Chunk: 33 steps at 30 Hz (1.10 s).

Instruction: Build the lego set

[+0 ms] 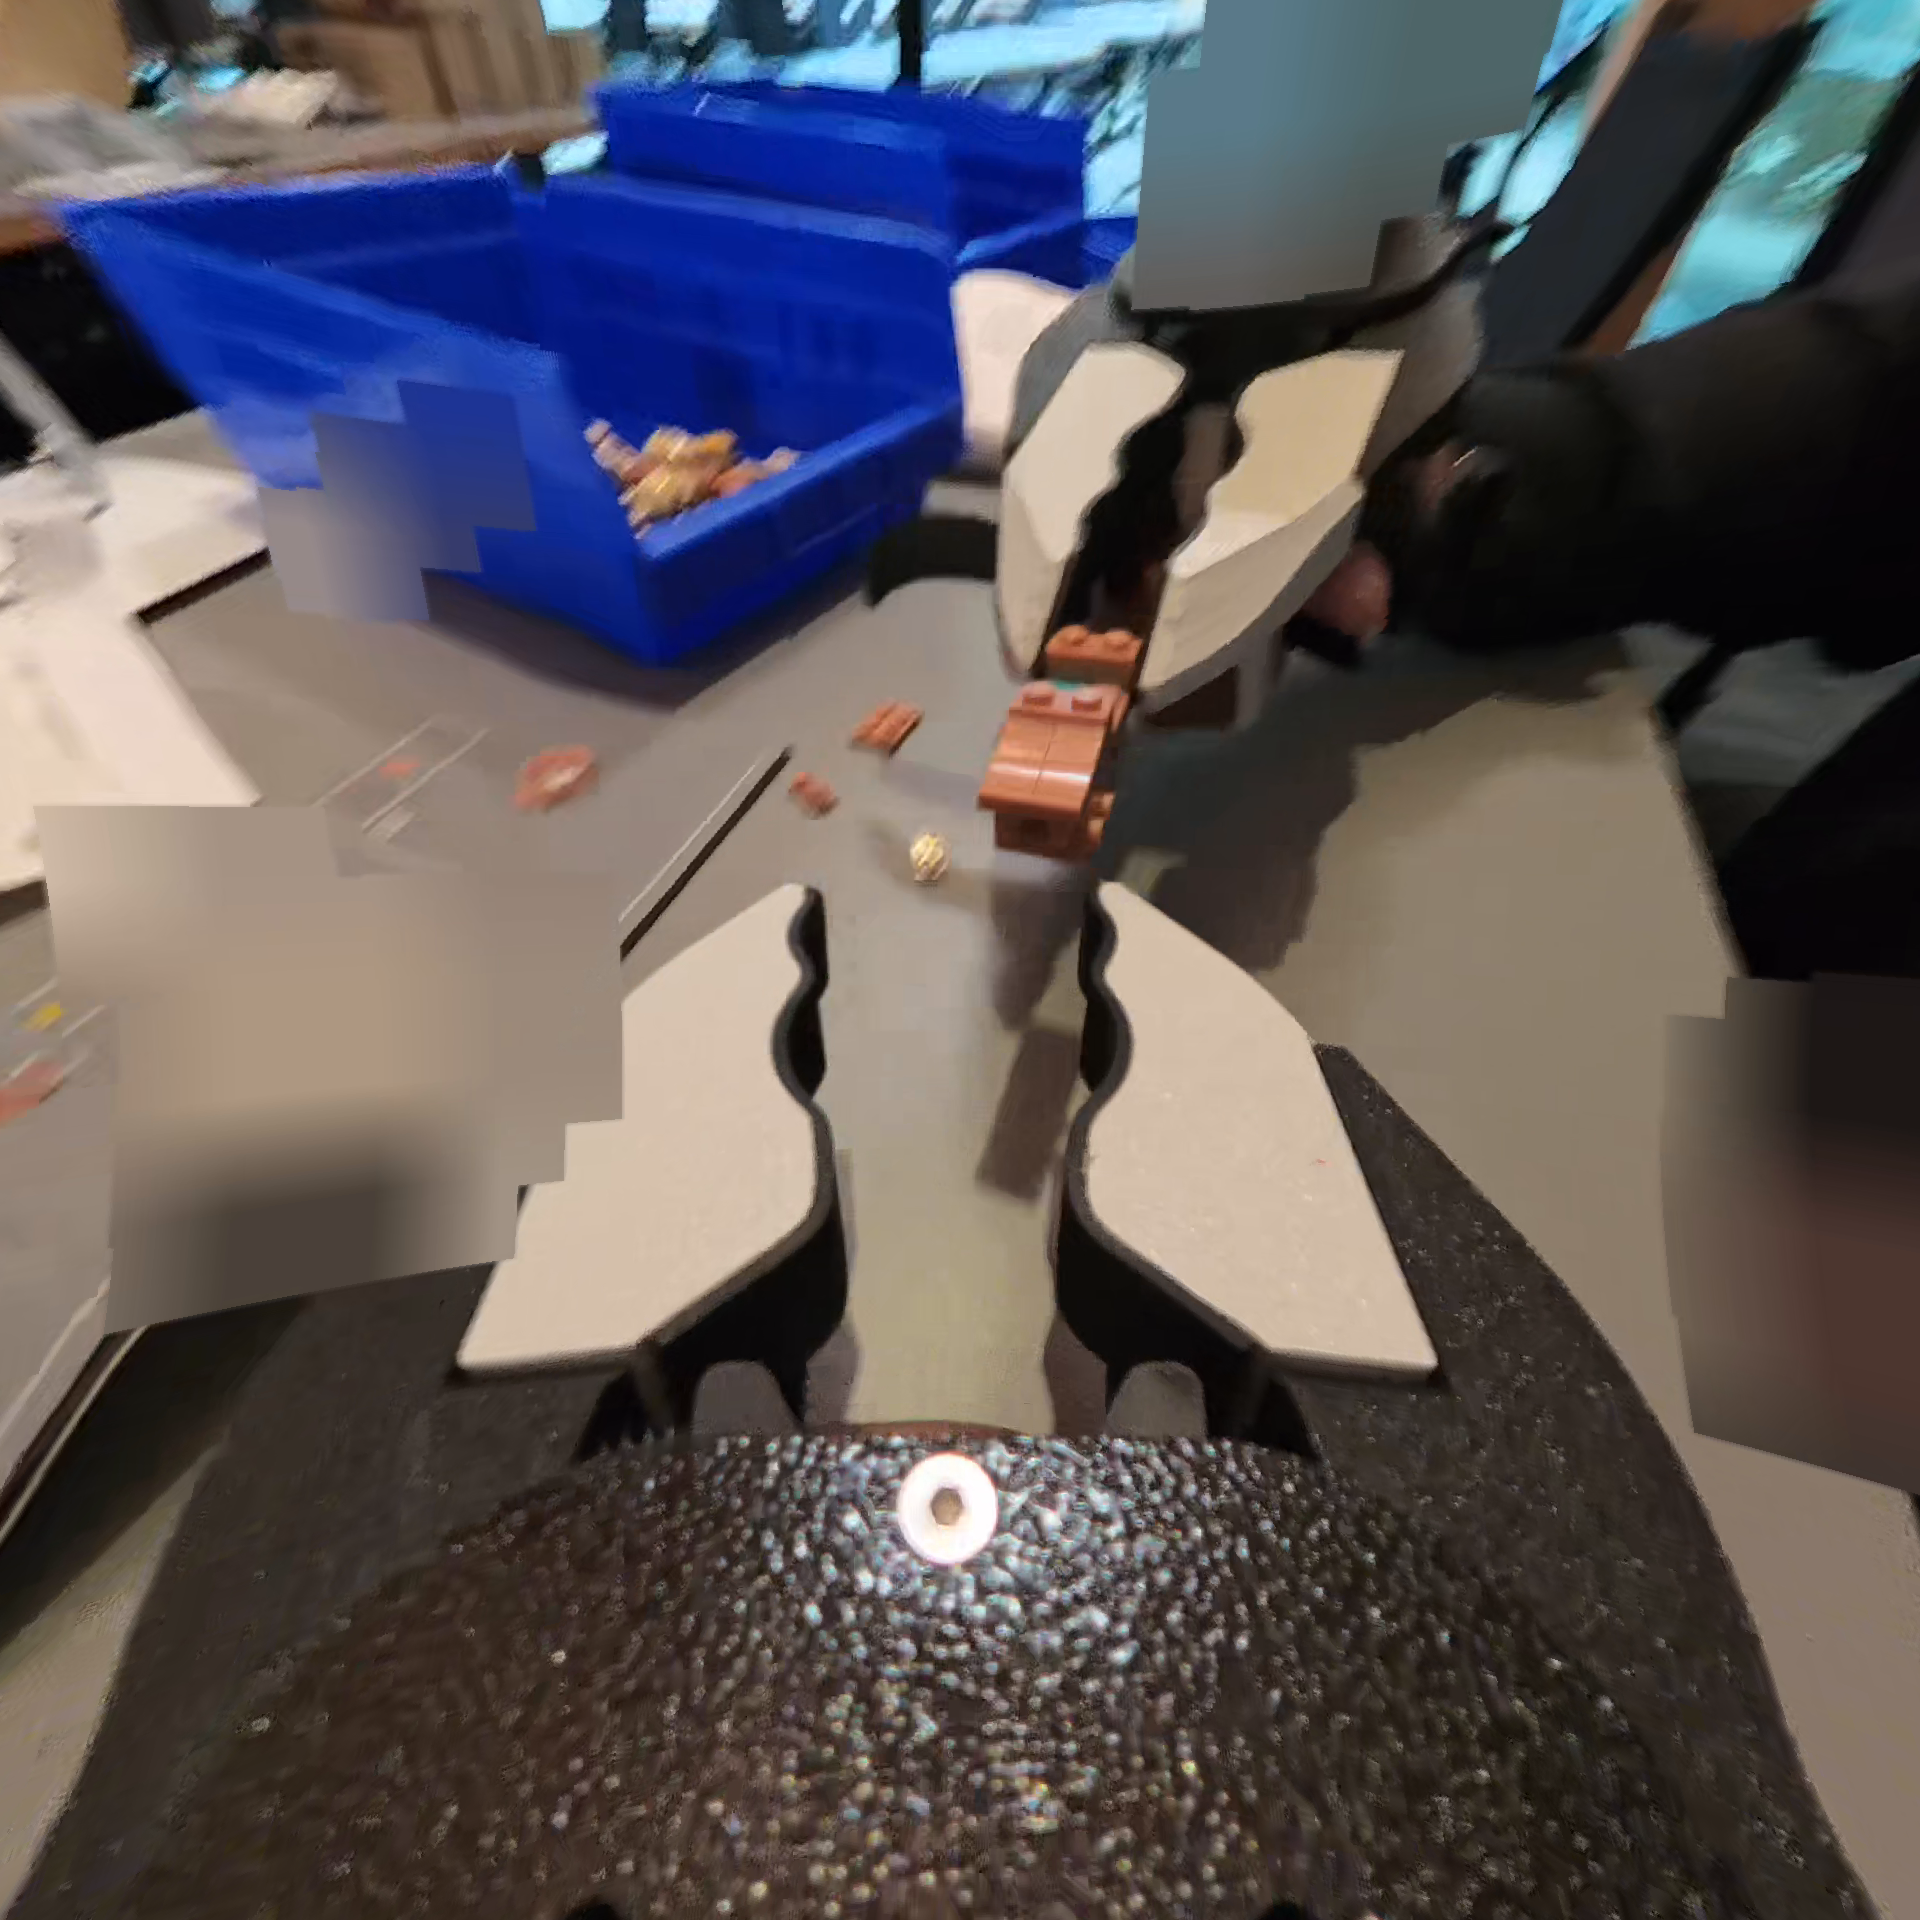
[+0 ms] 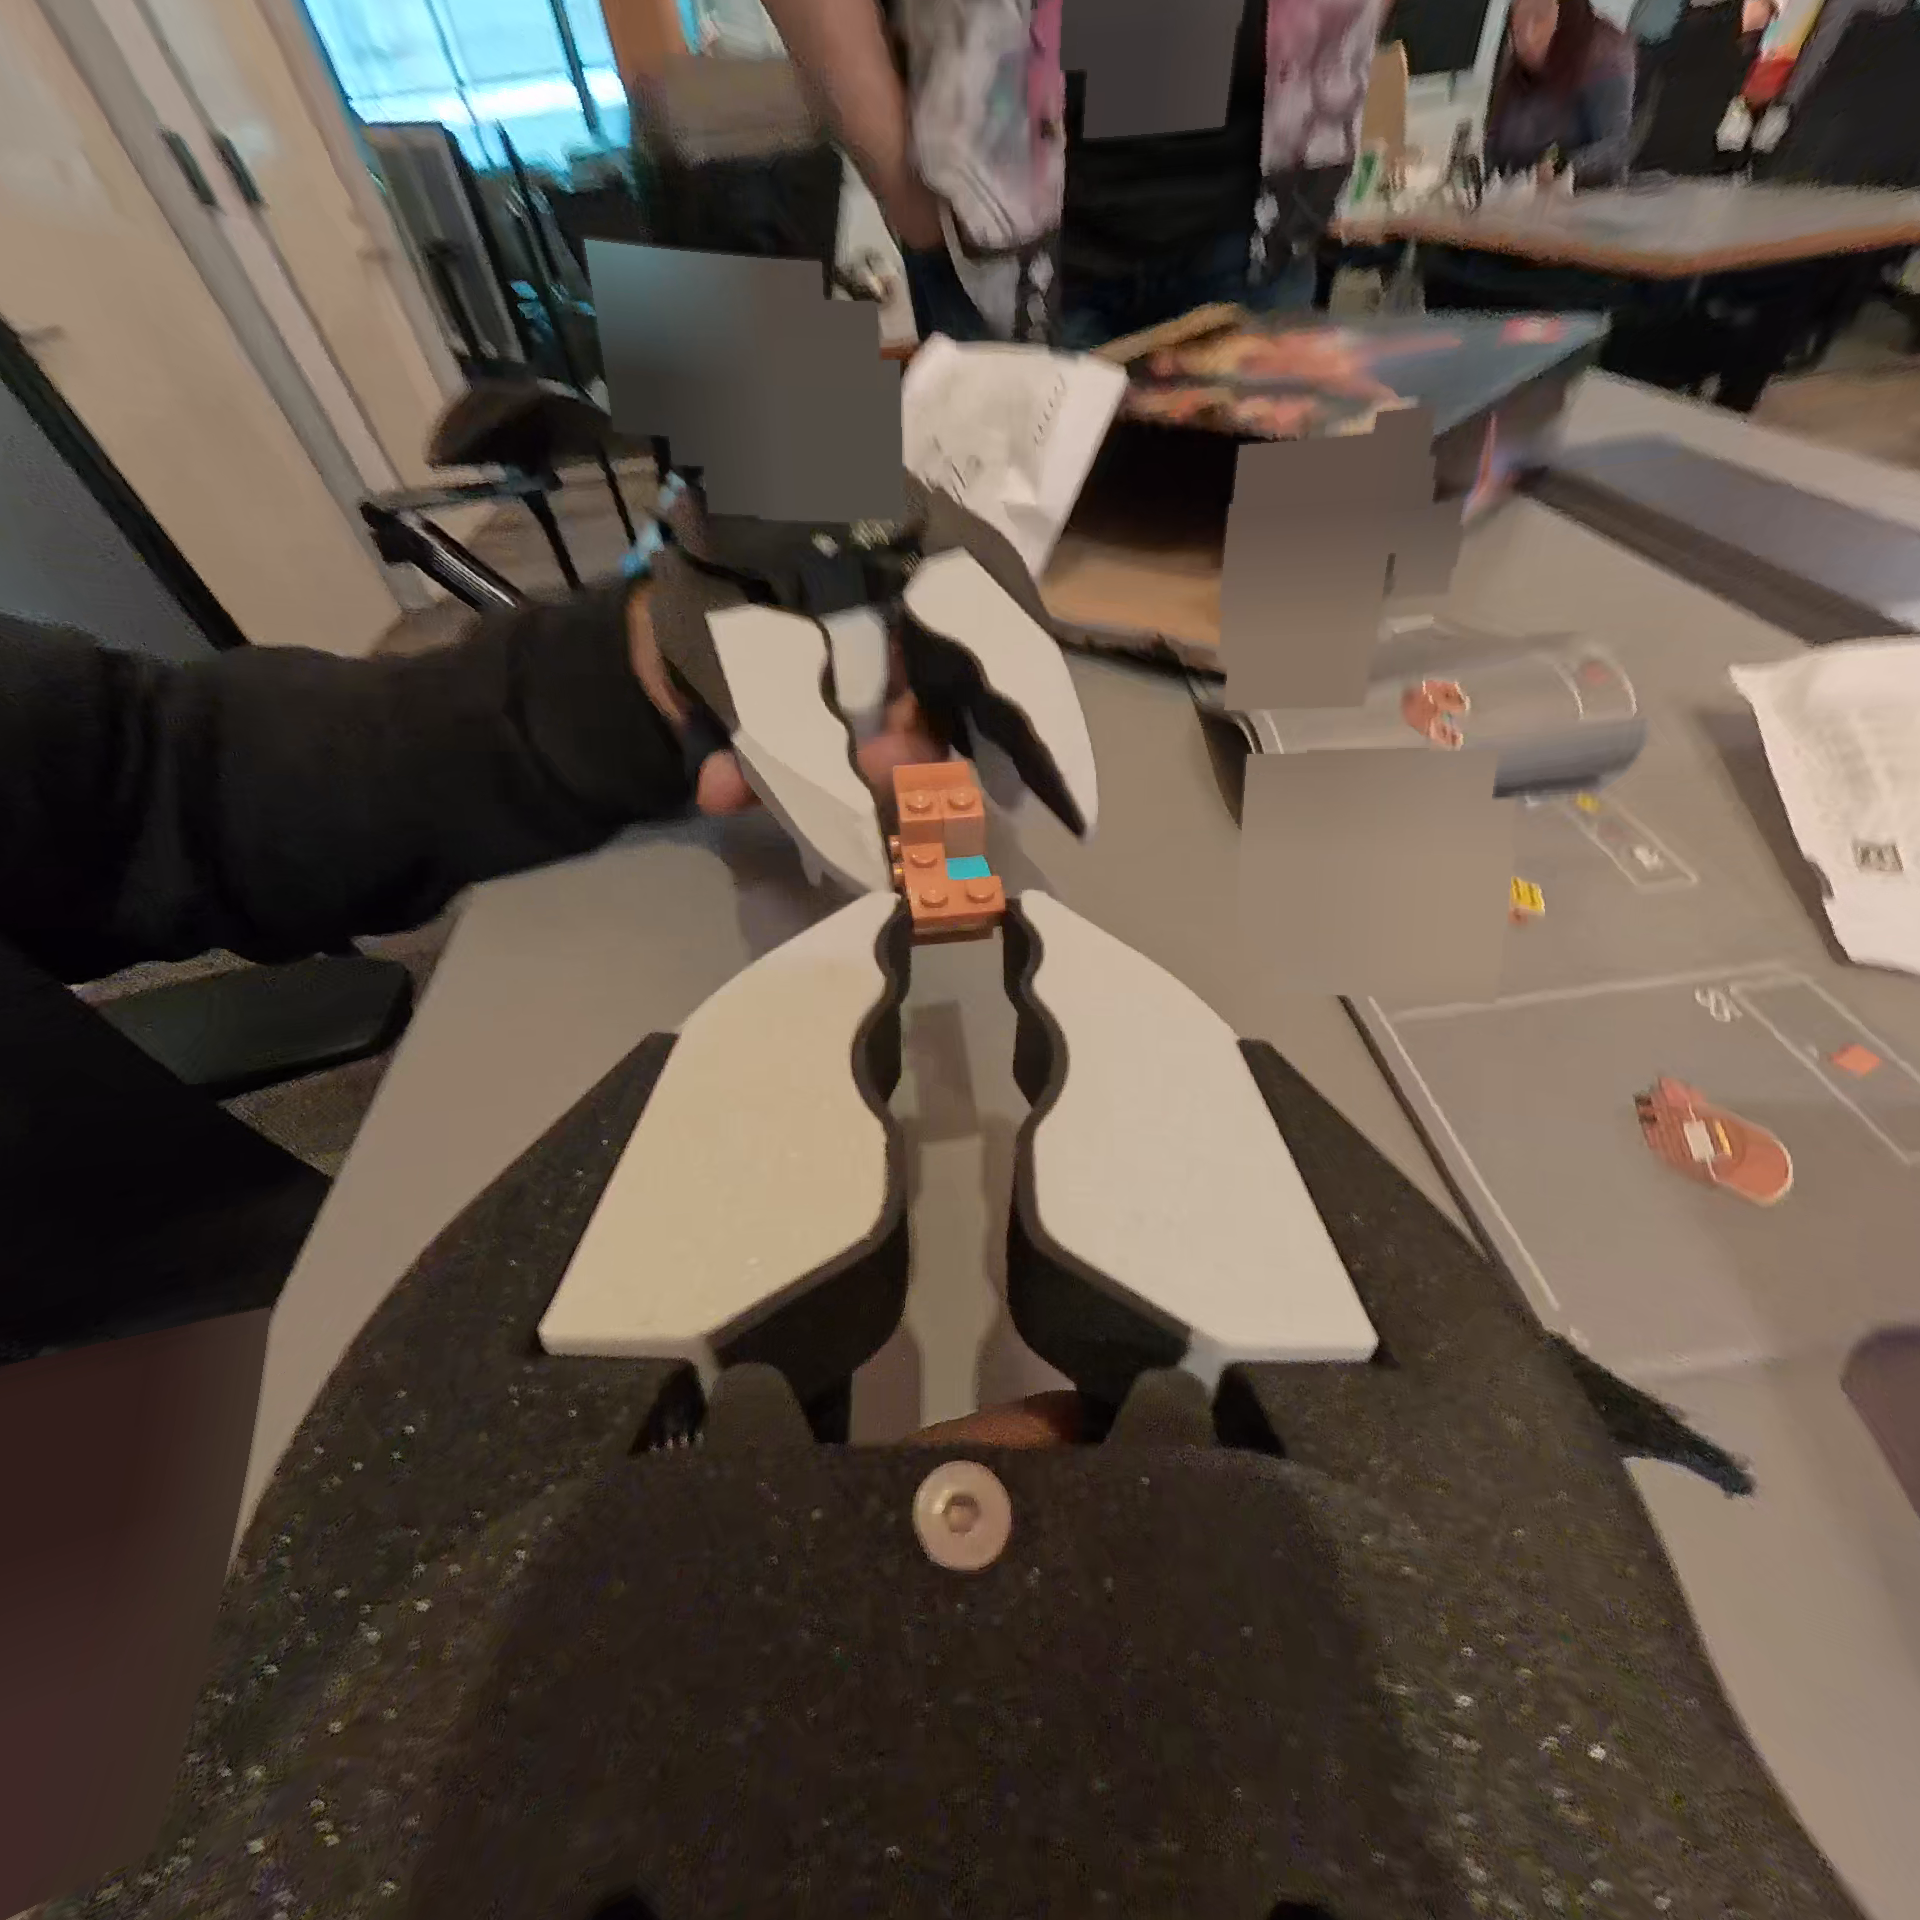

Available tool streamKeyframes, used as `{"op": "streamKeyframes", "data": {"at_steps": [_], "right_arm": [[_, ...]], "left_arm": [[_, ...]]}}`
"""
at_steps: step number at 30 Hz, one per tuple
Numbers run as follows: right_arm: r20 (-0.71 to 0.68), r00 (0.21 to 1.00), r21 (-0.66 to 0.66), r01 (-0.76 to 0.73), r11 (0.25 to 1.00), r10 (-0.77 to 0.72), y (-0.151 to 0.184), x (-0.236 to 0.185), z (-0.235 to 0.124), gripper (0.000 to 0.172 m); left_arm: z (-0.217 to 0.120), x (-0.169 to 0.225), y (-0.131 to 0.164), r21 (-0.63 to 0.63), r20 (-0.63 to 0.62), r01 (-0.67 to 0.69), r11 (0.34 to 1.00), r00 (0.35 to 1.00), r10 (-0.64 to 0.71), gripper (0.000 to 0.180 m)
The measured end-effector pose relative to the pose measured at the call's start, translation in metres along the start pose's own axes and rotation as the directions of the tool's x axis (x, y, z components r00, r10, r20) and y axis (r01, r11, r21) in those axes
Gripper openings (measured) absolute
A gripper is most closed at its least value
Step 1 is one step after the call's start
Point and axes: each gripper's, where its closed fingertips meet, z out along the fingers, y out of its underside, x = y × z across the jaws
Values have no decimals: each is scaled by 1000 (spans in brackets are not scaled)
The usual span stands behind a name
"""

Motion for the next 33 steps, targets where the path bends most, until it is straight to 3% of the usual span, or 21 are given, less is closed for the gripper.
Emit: {"op": "streamKeyframes", "data": {"at_steps": [4,8,20,33], "right_arm": [[-64,998,-167,17,986,-28,29,5,11,16],[-99,993,-267,37,963,-65,46,6,17,16],[-115,983,-401,88,912,-145,66,7,22,17],[-125,981,-442,78,894,-147,73,9,21,17]], "left_arm": [[-25,-14,18,-73,192,-27,997,980,41,46],[-41,-17,25,-96,293,-25,995,955,52,42],[-38,-13,38,-171,262,15,985,965,31,40],[-36,-12,40,-192,249,13,981,968,36,40]]}}
